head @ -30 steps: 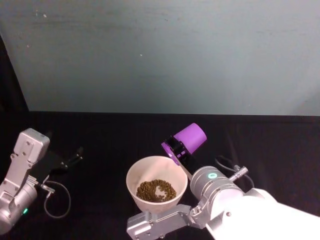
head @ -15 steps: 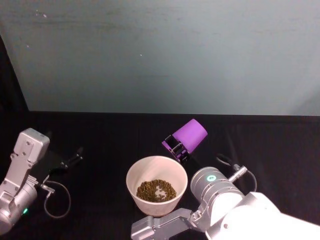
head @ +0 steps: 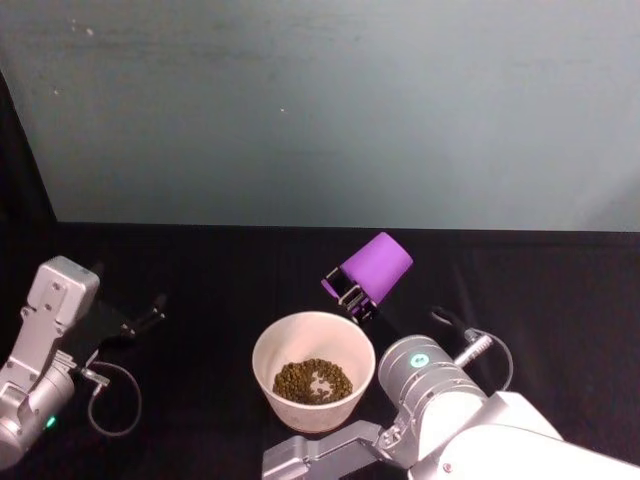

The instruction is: Pick up the cup and pour the mung beans from the cup into the bowl.

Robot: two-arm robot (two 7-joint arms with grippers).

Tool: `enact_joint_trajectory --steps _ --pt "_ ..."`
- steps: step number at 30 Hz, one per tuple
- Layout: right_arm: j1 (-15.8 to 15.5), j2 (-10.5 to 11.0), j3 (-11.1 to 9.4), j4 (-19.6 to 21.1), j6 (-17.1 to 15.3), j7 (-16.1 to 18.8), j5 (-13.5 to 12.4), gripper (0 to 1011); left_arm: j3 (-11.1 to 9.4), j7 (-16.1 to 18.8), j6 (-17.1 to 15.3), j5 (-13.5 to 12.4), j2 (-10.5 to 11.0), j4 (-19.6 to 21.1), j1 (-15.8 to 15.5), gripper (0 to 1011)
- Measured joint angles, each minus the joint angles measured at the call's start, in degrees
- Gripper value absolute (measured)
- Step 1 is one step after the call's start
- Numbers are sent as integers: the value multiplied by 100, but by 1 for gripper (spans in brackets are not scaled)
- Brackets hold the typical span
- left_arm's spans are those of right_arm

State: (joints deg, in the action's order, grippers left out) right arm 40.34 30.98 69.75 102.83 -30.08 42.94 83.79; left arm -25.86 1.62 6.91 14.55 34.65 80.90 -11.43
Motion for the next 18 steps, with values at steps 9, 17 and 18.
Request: enact_joint_trajectory --steps 9,17,18 --pt "-189 91 -272 192 -32 -108 -138 723 0 0 0 0 0 0 0 1003" --pt "-482 213 -771 403 -67 -503 -714 723 0 0 0 0 0 0 0 1003" --pt "-567 240 -915 441 -68 -602 -893 722 0 0 0 0 0 0 0 1003"
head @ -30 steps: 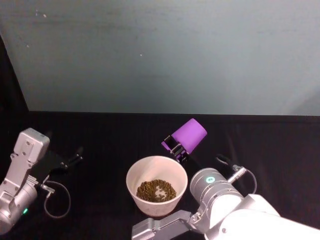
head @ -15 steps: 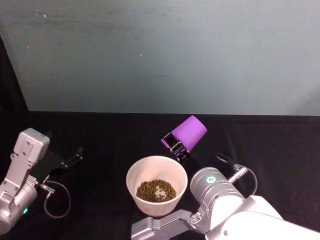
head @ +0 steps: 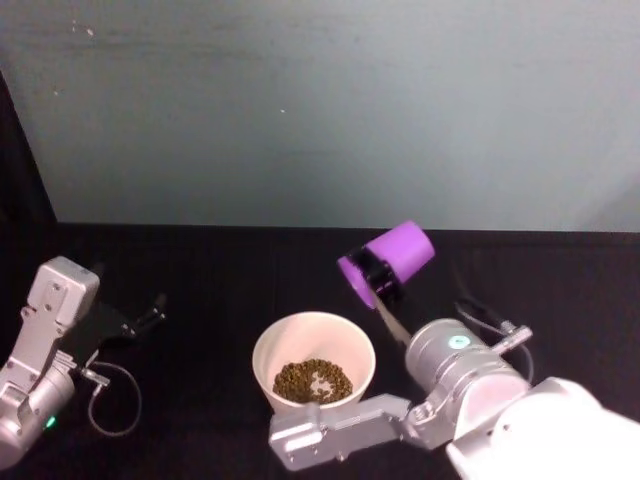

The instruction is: Pick up the cup and pour the mung beans from the cup into the bowl.

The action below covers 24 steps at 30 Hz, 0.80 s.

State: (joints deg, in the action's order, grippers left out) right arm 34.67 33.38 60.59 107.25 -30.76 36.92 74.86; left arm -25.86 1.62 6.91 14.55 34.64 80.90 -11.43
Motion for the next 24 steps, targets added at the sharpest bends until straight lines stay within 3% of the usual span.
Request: enact_joint_trajectory --steps 5,8,9,14,15,19,20,24 --pt "-217 56 -372 99 16 -256 -453 722 0 0 0 0 0 0 0 1003" --pt "-437 76 -738 163 104 -521 -959 723 0 0 0 0 0 0 0 1003" --pt "-437 76 -738 163 104 -521 -959 723 0 0 0 0 0 0 0 1004" --pt "-824 57 -1371 188 374 -943 -1897 723 0 0 0 0 0 0 0 1003" --pt "-946 32 -1582 175 503 -1075 -2240 723 0 0 0 0 0 0 0 1004" --pt "-1182 -41 -2009 93 766 -1282 -2894 723 0 0 0 0 0 0 0 1004" --pt "-1291 -80 -2201 46 887 -1356 -3186 723 0 0 0 0 0 0 0 1003" --pt "-1574 -186 -2701 -85 1215 -1503 -3914 723 0 0 0 0 0 0 0 1003"
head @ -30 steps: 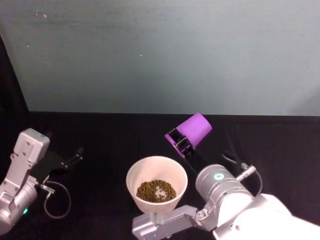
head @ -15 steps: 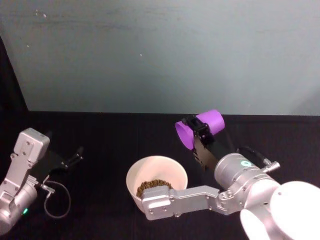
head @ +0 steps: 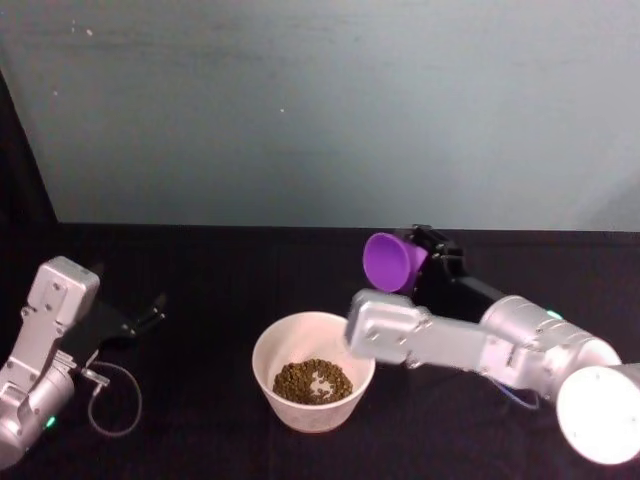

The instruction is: Pick up the cup and pour the mung beans from the cup into the bowl.

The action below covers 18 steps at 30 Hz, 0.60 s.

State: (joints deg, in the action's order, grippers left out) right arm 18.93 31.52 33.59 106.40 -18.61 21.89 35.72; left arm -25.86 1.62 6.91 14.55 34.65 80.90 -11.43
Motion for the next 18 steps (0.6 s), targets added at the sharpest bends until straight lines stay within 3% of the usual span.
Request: enact_joint_trajectory --steps 2,4,8,9,18 --pt "-99 -37 -160 -54 138 -25 -249 723 0 0 0 0 0 0 0 1003" --pt "-290 -125 -483 -188 427 -42 -773 723 0 0 0 0 0 0 0 1004" --pt "-450 -236 -771 -368 691 3 -1270 723 0 0 0 0 0 0 0 1003" --pt "-517 -291 -907 -461 814 48 -1503 723 0 0 0 0 0 0 0 1004" --pt "-710 -514 -1385 -1009 1339 314 -2639 723 0 0 0 0 0 0 0 1004"
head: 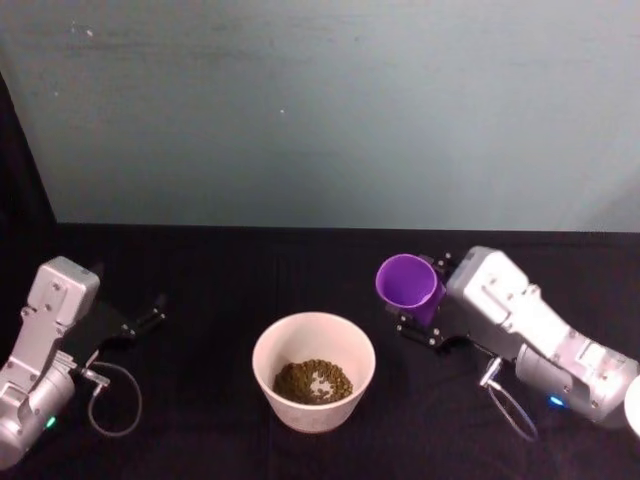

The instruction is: Pick up the cup and pour the mung beans from the cup into the bowl.

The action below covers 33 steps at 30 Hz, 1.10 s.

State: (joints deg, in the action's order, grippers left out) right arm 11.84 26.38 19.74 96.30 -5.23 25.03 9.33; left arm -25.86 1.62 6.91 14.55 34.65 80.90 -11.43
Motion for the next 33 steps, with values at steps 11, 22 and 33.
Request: enact_joint_trajectory --steps 11,22,33 --pt "-7 -50 -114 -248 72 75 -469 723 0 0 0 0 0 0 0 1003" --pt "-3 -43 -93 -218 62 73 -403 723 0 0 0 0 0 0 0 1004" --pt "45 -46 -48 -326 109 39 -514 723 0 0 0 0 0 0 0 1003"
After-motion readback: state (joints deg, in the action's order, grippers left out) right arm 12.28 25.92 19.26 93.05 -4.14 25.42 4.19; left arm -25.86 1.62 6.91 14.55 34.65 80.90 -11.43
